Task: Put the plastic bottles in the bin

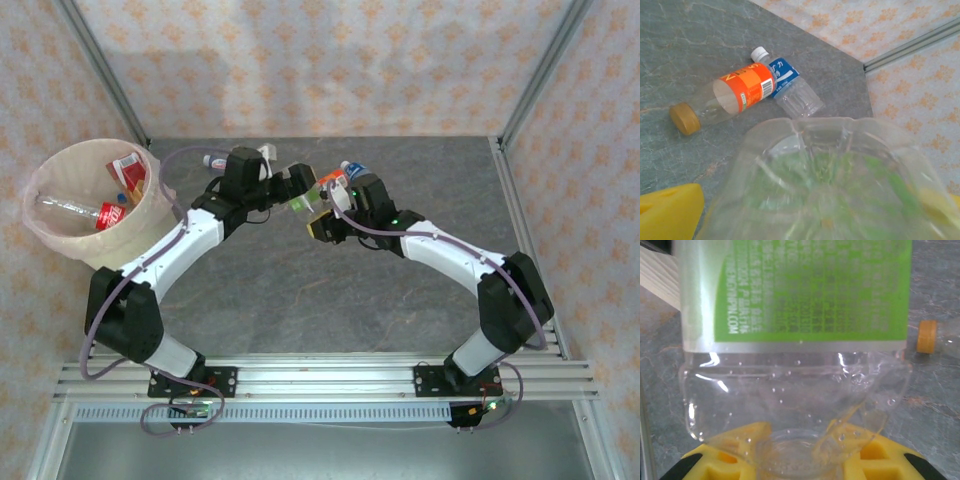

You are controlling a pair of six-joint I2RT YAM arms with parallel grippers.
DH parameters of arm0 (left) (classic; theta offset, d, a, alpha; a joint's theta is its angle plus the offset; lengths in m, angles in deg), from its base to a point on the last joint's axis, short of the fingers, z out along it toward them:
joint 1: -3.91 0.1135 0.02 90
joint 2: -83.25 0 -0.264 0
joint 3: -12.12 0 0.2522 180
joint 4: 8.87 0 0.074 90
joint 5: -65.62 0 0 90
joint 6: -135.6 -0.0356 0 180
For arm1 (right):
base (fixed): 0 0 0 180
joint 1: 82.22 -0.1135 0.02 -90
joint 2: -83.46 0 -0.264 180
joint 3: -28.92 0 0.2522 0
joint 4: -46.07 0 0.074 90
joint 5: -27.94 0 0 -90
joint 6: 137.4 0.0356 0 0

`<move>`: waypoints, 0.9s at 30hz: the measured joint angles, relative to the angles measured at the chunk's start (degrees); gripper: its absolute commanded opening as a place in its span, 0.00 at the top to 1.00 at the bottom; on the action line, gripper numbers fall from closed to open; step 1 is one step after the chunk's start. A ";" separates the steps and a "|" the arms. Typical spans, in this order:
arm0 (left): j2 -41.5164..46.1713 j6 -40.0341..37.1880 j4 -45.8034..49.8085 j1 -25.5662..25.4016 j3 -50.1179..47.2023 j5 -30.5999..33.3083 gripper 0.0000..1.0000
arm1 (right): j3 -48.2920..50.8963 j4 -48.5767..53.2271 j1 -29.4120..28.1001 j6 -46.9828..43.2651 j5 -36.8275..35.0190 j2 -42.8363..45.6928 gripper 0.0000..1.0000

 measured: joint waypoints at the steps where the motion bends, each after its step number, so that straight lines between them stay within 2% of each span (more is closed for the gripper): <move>1: -0.20 -0.04 0.00 -0.31 0.04 0.02 0.18 | -0.09 -0.02 -0.17 0.02 0.20 0.04 1.00; 3: -0.44 0.35 0.22 -0.61 0.11 0.02 0.27 | -0.26 0.20 -0.42 0.04 0.57 0.17 0.91; 6: -0.50 0.74 0.04 -0.72 0.26 -0.07 0.35 | -0.81 1.44 -0.48 0.17 0.74 0.20 0.72; 11: -0.50 1.40 0.11 -0.72 0.28 -0.20 0.39 | -2.19 3.54 -0.52 -0.20 0.48 0.28 0.42; 15: -0.04 0.98 1.75 -0.68 0.28 1.97 0.38 | -3.04 5.22 -0.52 -1.20 -1.68 2.32 0.25; 17: 1.16 0.26 3.61 -0.68 0.33 3.76 0.39 | -3.04 6.19 -0.52 -1.97 -3.06 4.31 0.00; 23: 12.39 -4.00 9.33 -0.61 0.61 12.79 0.37 | -2.86 6.03 -0.52 -1.95 -9.90 12.39 0.01; 27: 22.43 -7.89 12.92 -0.61 3.26 22.69 0.37 | -1.09 1.60 -0.37 1.51 -19.76 16.57 0.01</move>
